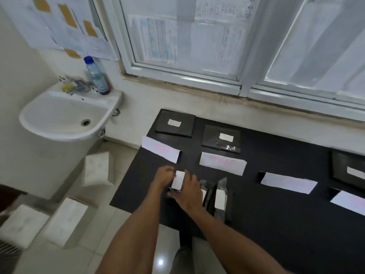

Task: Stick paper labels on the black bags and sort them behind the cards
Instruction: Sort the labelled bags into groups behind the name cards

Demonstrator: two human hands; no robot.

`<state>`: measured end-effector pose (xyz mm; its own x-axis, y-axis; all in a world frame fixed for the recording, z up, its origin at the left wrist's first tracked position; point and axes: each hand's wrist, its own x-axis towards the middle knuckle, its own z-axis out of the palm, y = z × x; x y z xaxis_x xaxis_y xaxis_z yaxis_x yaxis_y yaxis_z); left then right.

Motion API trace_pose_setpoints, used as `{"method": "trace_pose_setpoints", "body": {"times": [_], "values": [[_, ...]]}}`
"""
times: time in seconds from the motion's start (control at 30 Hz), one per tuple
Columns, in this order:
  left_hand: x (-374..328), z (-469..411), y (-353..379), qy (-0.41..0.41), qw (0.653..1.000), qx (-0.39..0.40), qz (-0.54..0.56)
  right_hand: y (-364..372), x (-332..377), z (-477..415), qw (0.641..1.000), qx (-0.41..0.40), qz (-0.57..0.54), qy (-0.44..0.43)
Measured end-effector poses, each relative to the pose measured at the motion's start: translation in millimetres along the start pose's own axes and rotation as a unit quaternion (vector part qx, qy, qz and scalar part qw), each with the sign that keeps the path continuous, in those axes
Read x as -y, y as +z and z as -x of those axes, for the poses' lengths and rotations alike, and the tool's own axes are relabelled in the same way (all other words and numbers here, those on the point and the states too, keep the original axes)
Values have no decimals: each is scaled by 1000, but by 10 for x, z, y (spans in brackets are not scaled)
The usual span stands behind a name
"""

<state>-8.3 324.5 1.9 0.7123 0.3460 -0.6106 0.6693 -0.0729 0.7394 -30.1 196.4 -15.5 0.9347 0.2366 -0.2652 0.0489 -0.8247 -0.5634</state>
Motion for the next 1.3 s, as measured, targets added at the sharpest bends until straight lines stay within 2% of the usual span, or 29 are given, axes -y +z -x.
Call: {"method": "trace_pose_setpoints", "body": {"times": [0.1, 0.27, 0.4, 0.63, 0.83, 1.0, 1.2, 1.3], "values": [[152, 242, 55, -12, 999, 5, 39, 133, -77, 81, 997, -20, -55, 51], [204, 420, 27, -50, 991, -1, 122, 220, -250, 59, 987, -10, -162, 11], [205, 488, 63, -78, 986, 11, 144, 31, -281, 170, 989, -19, -144, -27], [86, 531, 220, -64, 980, -11, 187, -245, -492, 296, 980, -47, -175, -80], [-119, 602, 410, -71, 975, 24, 208, -522, -572, 322, 968, -70, -232, -71], [-332, 603, 519, -59, 967, 49, 244, -795, -625, 260, 957, -125, -252, -67], [-625, 409, 474, -42, 984, 42, 168, -938, -599, 6, 956, -133, -247, -83], [-834, 155, 383, -38, 991, 47, 122, -959, -520, -311, 960, -108, -244, -88]]}}
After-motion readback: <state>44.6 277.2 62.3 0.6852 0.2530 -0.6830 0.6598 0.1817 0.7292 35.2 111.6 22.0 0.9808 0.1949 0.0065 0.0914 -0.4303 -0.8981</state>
